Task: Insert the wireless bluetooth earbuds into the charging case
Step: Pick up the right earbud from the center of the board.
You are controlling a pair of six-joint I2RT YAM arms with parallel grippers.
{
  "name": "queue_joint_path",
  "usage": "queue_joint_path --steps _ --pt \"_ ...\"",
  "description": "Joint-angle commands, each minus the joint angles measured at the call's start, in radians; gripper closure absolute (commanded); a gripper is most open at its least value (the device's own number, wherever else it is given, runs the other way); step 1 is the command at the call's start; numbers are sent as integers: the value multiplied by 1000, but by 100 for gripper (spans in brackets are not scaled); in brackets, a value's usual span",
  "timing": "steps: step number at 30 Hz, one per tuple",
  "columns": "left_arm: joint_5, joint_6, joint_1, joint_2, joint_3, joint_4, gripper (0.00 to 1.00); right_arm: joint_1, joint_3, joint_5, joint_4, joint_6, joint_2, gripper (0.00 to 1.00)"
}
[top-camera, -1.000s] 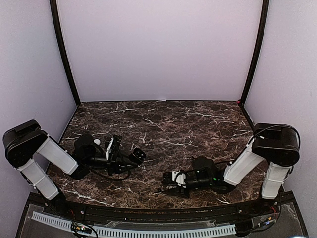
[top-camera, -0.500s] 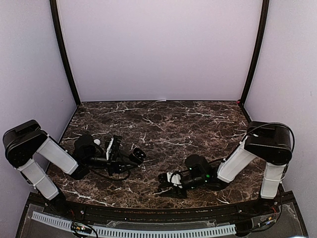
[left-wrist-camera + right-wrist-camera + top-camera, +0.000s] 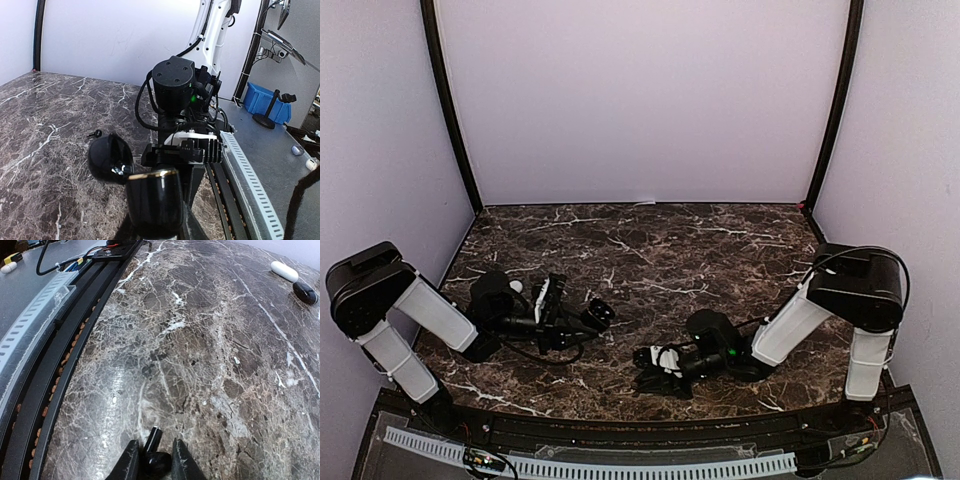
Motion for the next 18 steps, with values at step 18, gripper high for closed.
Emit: queue_joint_path --steps 18 --pt "55 105 -1 -24 12 -37 100 -6 -76 50 16 24 -111 92"
